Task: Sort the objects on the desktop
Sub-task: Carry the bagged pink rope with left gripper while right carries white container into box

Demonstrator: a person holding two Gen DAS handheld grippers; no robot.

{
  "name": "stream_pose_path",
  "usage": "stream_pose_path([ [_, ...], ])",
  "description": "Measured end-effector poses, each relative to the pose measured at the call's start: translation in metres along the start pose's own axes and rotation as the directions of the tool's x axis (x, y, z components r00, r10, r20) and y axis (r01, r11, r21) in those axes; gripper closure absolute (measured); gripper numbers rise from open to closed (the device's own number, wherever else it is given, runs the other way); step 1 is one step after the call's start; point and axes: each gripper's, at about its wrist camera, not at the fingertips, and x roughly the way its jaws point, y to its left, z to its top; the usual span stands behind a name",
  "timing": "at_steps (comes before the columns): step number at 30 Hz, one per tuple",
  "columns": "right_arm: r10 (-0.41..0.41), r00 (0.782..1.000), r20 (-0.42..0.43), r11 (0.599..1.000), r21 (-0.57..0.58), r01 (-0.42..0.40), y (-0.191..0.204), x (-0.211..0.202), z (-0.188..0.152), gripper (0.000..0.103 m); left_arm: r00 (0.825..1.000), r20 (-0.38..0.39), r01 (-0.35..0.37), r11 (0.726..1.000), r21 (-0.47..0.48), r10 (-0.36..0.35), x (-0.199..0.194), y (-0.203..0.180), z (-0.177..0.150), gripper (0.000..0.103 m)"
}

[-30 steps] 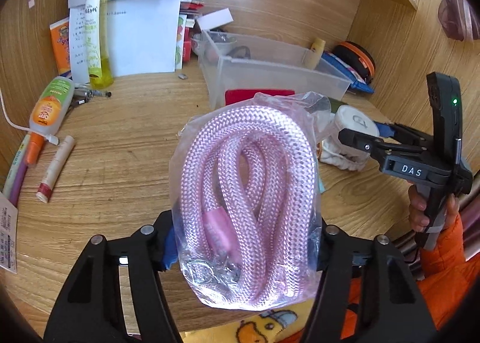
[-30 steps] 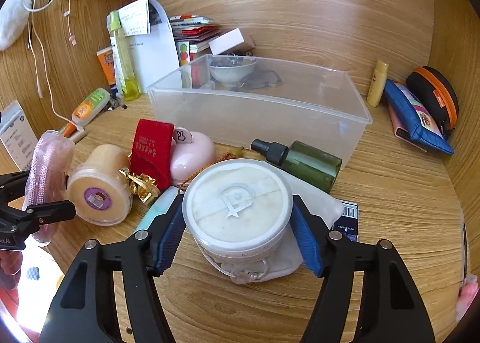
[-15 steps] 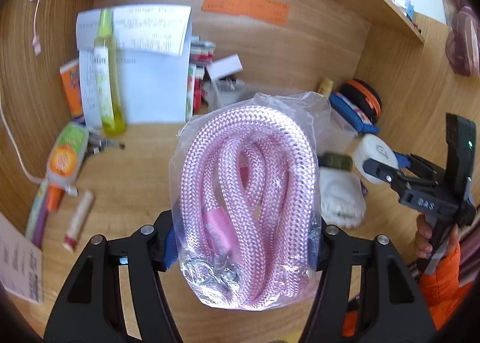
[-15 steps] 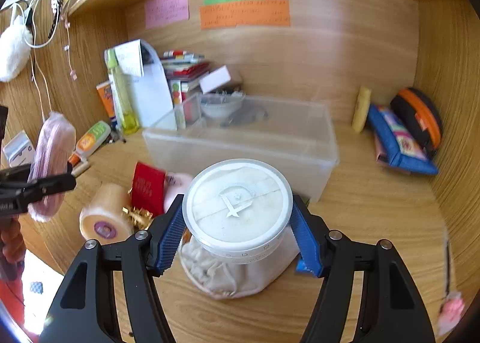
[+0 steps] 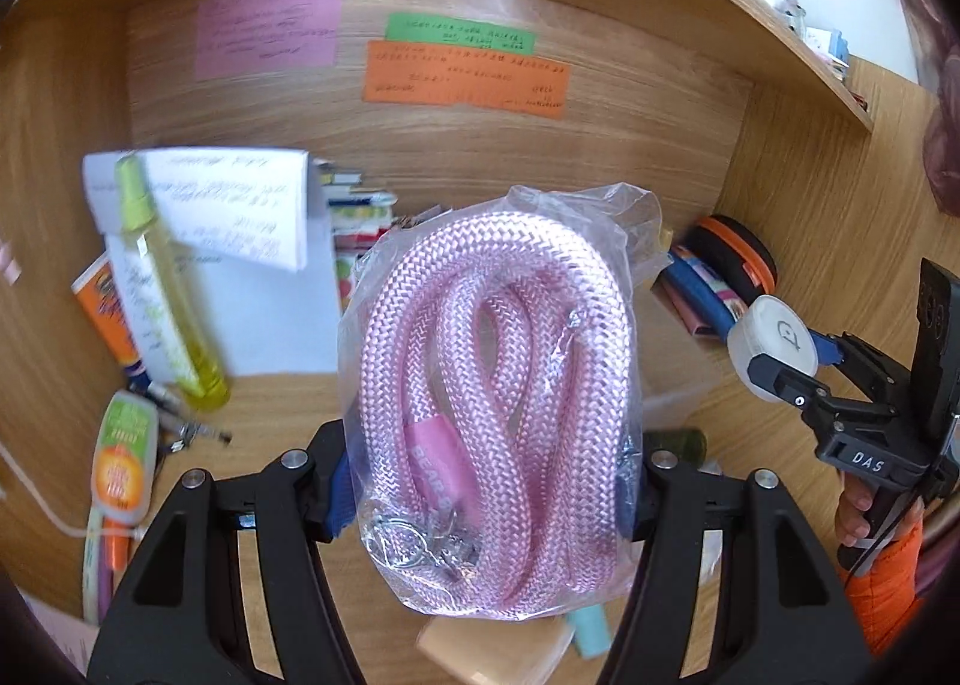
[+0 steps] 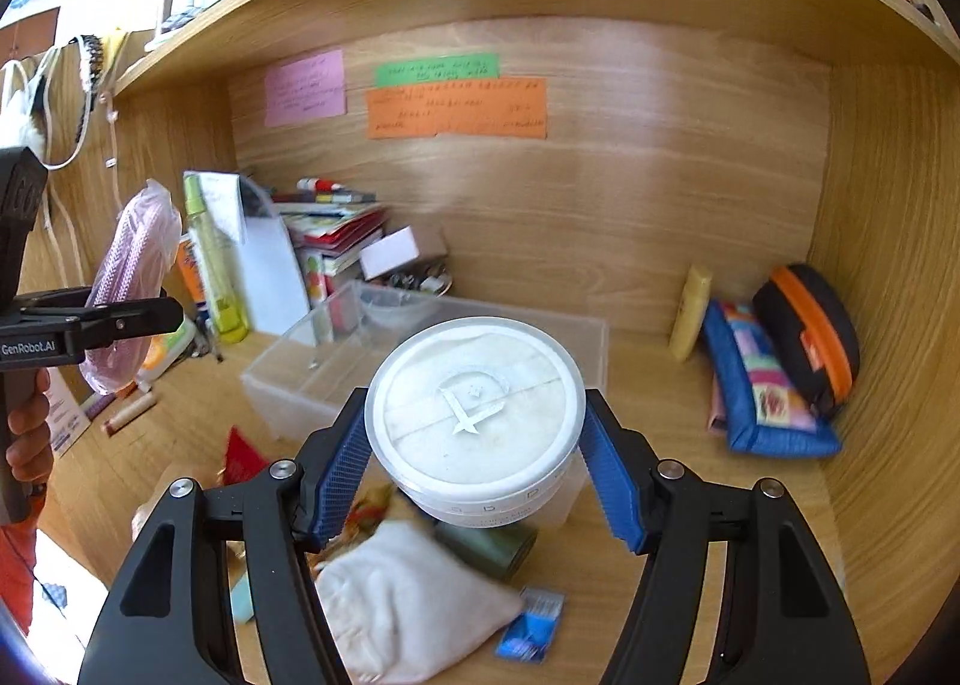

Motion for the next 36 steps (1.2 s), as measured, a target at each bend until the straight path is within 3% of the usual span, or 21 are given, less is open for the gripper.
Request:
stream_pose_path([
  [6, -0.008, 1.0, -0.025, 1.0, 0.001, 0.008, -0.013, 0.029, 0.018, 0.039, 0.999, -0.044, 0.003, 1.0, 0.001, -0.003, 0.035, -0.009, 0.026, 0.04],
  [10, 0.001, 0.998, -0.067, 1.0, 0.018, 0.0, -0.021, 0.055, 0.025, 0.039, 0.992, -0.121, 0.02, 1.0, -0.017, -0.022, 0.068, -0.01, 0.037, 0.04],
  [19, 0.022, 0.978, -0.207, 1.0, 0.02, -0.018, -0.026, 0.123, 0.021, 0.039, 0.955, -0.296, 0.021, 1.0, -0.023, -0.027, 0.144, -0.017, 0.041, 0.04],
  [21, 0.02, 0.971, -0.237, 1.0, 0.011, -0.018, -0.025, 0.136, 0.017, 0.039, 0.951, -0.308, 0.011, 1.0, -0.008, -0.013, 0.153, -0.02, 0.041, 0.041],
  [23, 0.012, 0.965, -0.26, 1.0, -0.007, -0.015, -0.022, 0.144, 0.011, 0.039, 0.946, -0.324, 0.012, 1.0, 0.001, -0.011, 0.161, -0.023, 0.04, 0.048],
  [29, 0.027, 0.958, -0.286, 0.999, -0.031, -0.037, -0.019, 0.151, 0.003, 0.039, 0.928, -0.372, 0.017, 0.999, 0.042, 0.0, 0.18, -0.026, 0.039, 0.049],
  [36, 0.034, 0.956, -0.292, 0.998, -0.044, -0.049, -0.012, 0.151, 0.0, 0.039, 0.927, -0.374, 0.031, 0.998, 0.053, -0.009, 0.178, -0.03, 0.033, 0.049],
])
